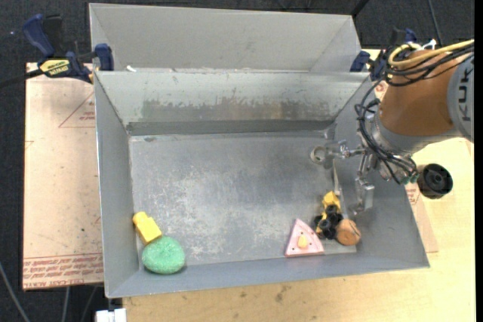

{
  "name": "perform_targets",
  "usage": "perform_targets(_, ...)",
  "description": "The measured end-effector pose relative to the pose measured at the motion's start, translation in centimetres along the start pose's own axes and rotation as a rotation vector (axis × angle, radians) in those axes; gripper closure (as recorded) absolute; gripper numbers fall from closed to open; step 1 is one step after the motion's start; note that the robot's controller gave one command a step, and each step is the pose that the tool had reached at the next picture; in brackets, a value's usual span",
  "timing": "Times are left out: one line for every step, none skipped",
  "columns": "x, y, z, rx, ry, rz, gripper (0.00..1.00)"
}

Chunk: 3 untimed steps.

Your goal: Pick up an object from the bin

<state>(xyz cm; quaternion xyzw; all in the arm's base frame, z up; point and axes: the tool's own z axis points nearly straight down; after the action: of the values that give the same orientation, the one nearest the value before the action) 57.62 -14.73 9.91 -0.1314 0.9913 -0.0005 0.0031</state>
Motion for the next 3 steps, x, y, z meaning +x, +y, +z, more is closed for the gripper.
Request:
perform_targets(5.3,1.8,2.2,0.0,-0.002,-0.185,0.0)
perform_targets(9.3,3.1,2.5,0.007,-0.014,-0.263,1.0)
perform_targets(7.7,2.8,2.6,-0.002,0.005,-0.328,1.0)
